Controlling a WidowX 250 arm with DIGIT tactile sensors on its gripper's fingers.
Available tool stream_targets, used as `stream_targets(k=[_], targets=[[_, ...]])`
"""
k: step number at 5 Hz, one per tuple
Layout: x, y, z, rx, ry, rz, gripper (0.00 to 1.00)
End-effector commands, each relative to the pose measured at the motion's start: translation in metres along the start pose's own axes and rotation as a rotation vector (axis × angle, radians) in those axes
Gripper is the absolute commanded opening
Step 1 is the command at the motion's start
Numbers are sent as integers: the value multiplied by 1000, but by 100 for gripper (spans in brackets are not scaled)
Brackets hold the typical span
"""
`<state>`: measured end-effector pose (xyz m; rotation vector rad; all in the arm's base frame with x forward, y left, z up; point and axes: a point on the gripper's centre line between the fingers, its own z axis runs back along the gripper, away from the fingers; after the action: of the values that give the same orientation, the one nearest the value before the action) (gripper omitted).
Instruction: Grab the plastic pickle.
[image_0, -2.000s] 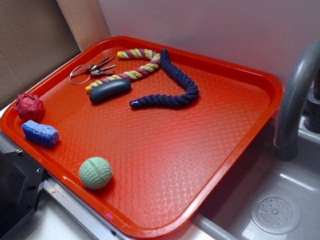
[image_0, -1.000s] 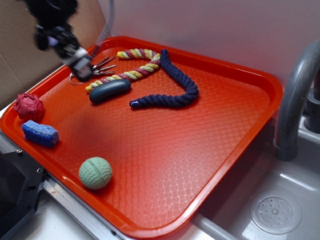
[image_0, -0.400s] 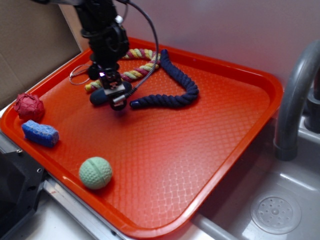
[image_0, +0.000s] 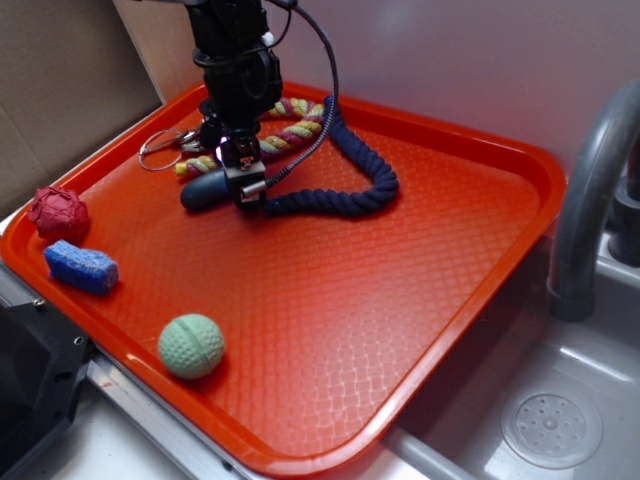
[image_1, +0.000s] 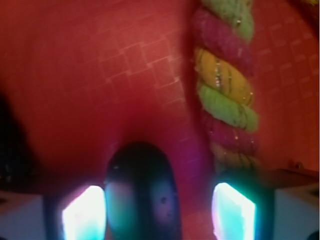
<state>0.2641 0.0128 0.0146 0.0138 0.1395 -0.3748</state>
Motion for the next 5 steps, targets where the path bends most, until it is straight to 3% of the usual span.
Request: stream_targets(k=[1,2,3,4,5], targets=[[-3,-12,-8,32,13,11,0],[-8,-16,5,5,-2,36,0],[-27,-51,50,154,-34,51,0],[-53,-70,99,66,-75,147,0],[-83,-62,145,49,-86,342,0]])
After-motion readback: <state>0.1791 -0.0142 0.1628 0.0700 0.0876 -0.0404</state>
